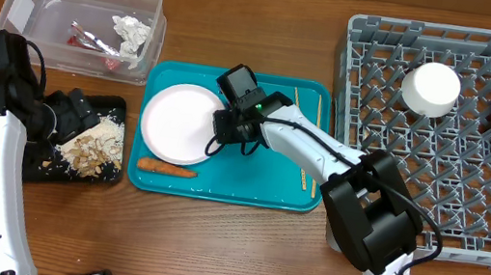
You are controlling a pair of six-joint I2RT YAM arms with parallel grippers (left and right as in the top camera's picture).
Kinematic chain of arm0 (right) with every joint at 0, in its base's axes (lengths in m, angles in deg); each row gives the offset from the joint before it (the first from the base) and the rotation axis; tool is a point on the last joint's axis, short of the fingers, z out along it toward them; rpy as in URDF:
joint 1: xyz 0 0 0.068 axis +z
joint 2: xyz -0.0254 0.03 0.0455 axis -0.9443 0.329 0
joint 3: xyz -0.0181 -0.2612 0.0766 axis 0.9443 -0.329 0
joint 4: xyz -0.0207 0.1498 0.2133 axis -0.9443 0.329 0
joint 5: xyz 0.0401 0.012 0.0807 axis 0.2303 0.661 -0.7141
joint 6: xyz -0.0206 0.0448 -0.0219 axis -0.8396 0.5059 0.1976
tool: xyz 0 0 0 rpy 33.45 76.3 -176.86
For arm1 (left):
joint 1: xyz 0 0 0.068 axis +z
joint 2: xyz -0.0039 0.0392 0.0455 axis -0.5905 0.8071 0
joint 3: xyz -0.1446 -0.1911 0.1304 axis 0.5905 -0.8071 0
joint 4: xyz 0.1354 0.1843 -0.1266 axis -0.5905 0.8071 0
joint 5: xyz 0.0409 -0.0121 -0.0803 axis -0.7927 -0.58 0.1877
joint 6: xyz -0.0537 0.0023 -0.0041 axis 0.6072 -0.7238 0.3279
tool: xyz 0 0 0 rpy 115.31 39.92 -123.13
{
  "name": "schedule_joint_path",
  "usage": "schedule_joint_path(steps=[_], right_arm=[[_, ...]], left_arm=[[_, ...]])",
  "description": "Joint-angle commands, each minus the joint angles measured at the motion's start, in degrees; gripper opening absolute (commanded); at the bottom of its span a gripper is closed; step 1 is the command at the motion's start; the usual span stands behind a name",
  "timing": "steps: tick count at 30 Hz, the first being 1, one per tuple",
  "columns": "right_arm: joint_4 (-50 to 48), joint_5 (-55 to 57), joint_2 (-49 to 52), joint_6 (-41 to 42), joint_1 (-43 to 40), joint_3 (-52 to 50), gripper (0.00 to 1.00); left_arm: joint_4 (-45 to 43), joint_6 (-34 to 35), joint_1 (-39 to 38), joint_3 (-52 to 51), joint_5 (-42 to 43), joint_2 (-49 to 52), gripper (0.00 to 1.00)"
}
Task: Sort waste into correct bins and load items into the dishwasher
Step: 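Reach the right gripper to the white plate and grasp its rim, then carry the white plate to the rack and stand it upright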
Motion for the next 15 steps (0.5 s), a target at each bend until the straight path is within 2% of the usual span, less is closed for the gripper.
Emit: schedule_joint_path(steps=[1, 6, 10, 15], right_arm=[[0.1, 6.7, 0.3, 1.5, -0.5, 1.7, 0.06], [2.6, 13.9, -2.2, 1.4, -2.7, 4.7, 0.04], [7.1, 22.3, -7.9, 1.2, -6.4, 8.8, 0.04], [10.6, 30.8, -16.8, -4.2, -10.8, 10.3, 0.04]], left_arm=[[-0.2, 0.8, 0.2, -0.3, 0.6, -0.5, 1.0], [-0.2, 0.8, 0.2, -0.3, 0.6, -0.5, 1.0], [-0.4, 0.8, 0.2, -0.3, 0.6, -0.5, 1.0], [-0.8, 0.8, 0.2, -0.3, 0.6, -0.5, 1.0]])
